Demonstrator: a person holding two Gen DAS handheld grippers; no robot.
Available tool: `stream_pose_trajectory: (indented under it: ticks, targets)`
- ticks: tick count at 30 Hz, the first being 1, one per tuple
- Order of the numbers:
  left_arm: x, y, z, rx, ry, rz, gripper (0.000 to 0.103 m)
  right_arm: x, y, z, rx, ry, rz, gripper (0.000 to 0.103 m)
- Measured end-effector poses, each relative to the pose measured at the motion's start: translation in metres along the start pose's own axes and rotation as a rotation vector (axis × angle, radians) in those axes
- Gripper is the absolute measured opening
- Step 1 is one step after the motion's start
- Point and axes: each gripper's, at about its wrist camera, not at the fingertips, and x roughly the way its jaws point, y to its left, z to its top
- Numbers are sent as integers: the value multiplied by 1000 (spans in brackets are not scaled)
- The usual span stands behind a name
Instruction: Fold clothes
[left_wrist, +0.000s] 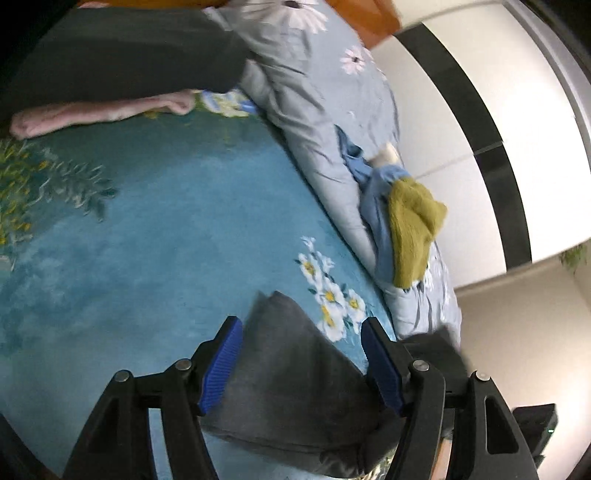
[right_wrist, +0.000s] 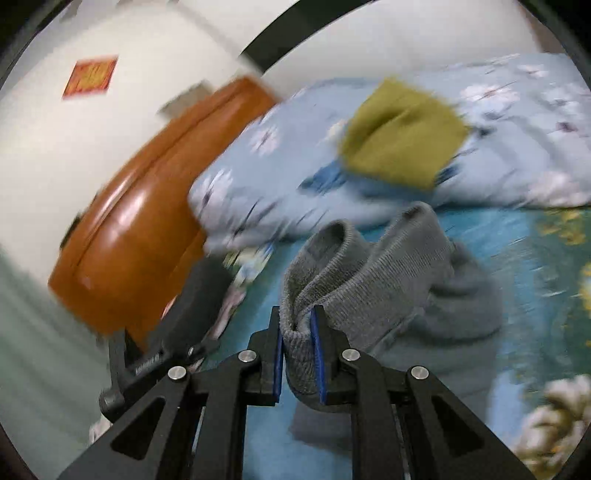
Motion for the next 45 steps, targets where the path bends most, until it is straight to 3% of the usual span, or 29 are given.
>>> stream_pose_trajectory:
  ticks: [4,8,12,16,22,28,30,36,45]
  targets:
    - [-2,21,4,-27,25,18,71,76,27,-29,-72,164,-12,13]
    - [1,30,5,-18,50,27,71,123,25,-57,-123,297,-71,13]
    - [10,31,4,-4,94,17,72,132,8,-72,-94,384,-61,16]
    - [20,18,1,64,129,-3,72,133,4,-79,-58,455,1,17]
    - [55,-22,-14,223,239,-111,72,75,-29,-56,19,323,-12,37]
    - [117,-70,-29,404,321,-72,72,15,-88,-39,135,214,-94,39]
    - [132,-70,-29,405,340,-47,72,6,-100,-36,156,201,-114,40]
    - [166,-69,-41,389,431,-75,72,-11,-131,-40,215,190,-160,41]
    - [144,-72,-57,329,509,-241,70,-27,-163,-43,281,165,-145,41]
